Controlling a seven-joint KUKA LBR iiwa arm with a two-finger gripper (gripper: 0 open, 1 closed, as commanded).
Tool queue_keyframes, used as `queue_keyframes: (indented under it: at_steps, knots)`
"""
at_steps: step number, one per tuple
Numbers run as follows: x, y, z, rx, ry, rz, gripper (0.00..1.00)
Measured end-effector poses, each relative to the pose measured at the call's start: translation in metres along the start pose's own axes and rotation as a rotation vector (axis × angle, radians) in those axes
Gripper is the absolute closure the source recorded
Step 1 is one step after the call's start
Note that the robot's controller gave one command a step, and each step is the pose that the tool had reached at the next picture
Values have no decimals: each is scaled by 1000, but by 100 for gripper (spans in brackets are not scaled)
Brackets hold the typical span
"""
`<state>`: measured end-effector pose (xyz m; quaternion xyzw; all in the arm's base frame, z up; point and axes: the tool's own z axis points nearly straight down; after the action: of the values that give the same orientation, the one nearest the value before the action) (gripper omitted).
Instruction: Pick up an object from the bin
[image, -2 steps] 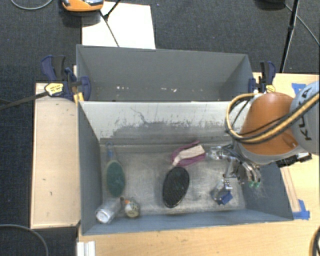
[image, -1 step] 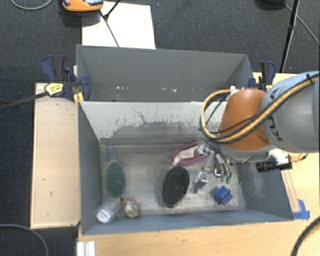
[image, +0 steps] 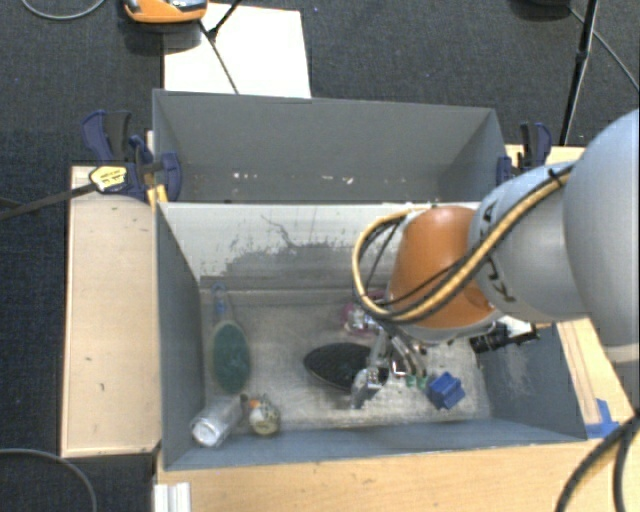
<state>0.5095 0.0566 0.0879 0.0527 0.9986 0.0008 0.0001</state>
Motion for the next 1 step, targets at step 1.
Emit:
queue_keyframes:
  at_steps: [1]
  knots:
    - [-1, -2, -1, 1, -2, 1, 100]
